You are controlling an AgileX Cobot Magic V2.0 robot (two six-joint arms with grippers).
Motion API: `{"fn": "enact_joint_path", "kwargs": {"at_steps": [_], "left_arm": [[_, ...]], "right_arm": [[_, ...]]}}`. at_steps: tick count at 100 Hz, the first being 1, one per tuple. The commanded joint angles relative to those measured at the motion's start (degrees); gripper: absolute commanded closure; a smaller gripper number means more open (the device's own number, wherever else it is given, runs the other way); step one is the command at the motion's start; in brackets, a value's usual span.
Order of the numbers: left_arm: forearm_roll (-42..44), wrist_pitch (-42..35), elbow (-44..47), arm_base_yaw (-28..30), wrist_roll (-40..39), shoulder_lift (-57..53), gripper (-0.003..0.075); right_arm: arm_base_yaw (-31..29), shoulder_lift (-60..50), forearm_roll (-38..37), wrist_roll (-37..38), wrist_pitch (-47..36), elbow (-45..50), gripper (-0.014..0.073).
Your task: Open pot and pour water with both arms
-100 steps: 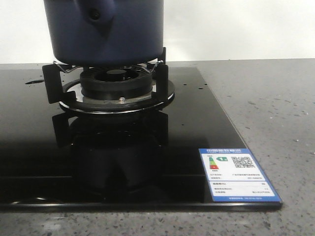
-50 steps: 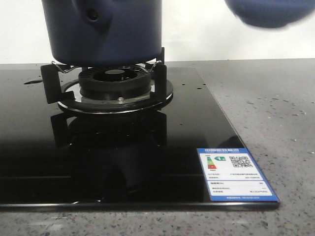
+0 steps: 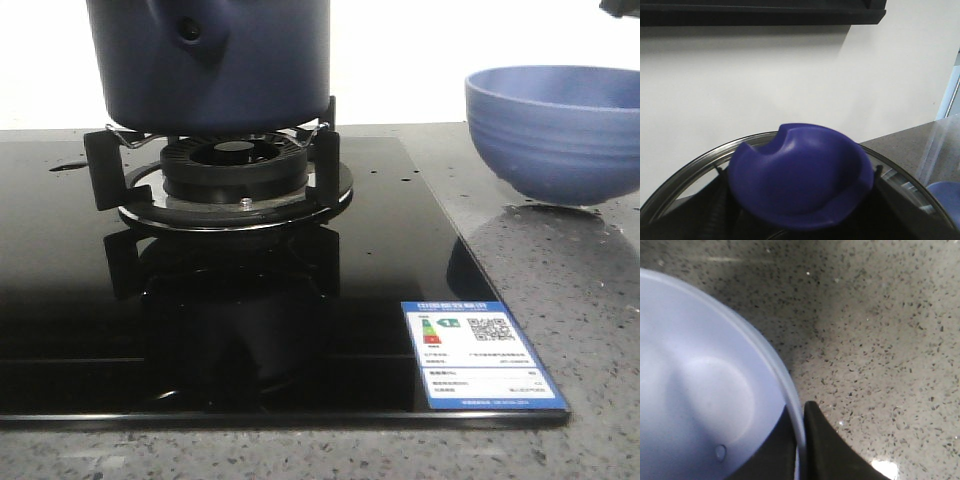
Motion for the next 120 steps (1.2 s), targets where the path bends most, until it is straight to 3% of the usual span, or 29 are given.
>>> {"fn": "enact_joint_path", "kwargs": {"at_steps": [1,19,39,48,73,120], "left_arm": [[-0.8,-5.6,-2.4,-0.6,-0.3,-1.4,0.0352],[-0.8,-5.6,-2.4,-0.6,-0.3,-1.4,0.0352],[-0.9,-5.6,-2.4,-0.6,-0.3,-1.3,0.0352],[-1.2,-5.1,-2.4,-1.1,-0.3,-0.7,0.0352],[-1.2,-6.3,-2.4,-4.5,-0.3,3.6,0.0352],[0.1,-13.1,-2.8,-6.5,-0.3,11.9,0.0352]], "right_arm": [[-0.2,-1.2,0.5,-0.1,-2.0,-1.2,0.0636],[-0.2,-1.1,0.2,-0.7,-1.8,-1.2,0.06],[-0.2,-1.2,0.0,-0.8,-1.3,-1.4,0.0309],[-0.2,-2.1,-0.3,-0.8,0.2,-3.3,0.0239],[-0.2,-8.8,-0.3,-0.8,3.4,-10.1,0.0237],[-0.2,-17.6,0.1,-0.8,4.9,-10.3,0.0237]]}}
